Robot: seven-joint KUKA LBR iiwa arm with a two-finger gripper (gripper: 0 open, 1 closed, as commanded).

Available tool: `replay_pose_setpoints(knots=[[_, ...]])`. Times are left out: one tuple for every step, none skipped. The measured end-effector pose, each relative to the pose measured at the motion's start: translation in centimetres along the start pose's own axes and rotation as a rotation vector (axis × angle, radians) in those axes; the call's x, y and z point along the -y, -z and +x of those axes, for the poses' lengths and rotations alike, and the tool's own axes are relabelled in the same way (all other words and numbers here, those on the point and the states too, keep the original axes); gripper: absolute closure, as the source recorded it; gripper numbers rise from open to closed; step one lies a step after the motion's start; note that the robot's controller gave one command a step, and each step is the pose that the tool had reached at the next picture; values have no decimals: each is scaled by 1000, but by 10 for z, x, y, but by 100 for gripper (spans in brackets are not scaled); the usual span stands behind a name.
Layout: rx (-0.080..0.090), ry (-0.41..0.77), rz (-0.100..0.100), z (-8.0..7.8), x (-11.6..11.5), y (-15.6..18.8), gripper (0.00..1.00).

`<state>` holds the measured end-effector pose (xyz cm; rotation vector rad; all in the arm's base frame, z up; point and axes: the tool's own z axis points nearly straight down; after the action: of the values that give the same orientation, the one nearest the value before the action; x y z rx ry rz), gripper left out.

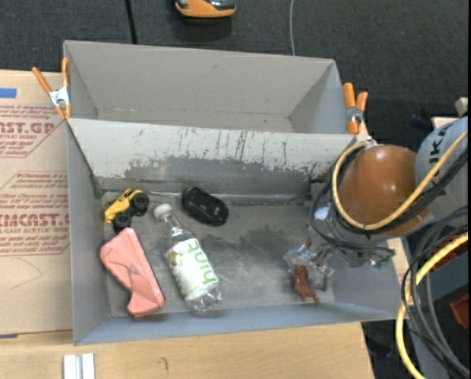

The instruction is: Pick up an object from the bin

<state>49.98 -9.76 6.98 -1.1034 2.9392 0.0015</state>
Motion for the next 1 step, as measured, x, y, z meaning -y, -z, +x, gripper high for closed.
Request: replay_pose_setpoints(knots=[[0, 0, 0, 0, 0, 0, 100]])
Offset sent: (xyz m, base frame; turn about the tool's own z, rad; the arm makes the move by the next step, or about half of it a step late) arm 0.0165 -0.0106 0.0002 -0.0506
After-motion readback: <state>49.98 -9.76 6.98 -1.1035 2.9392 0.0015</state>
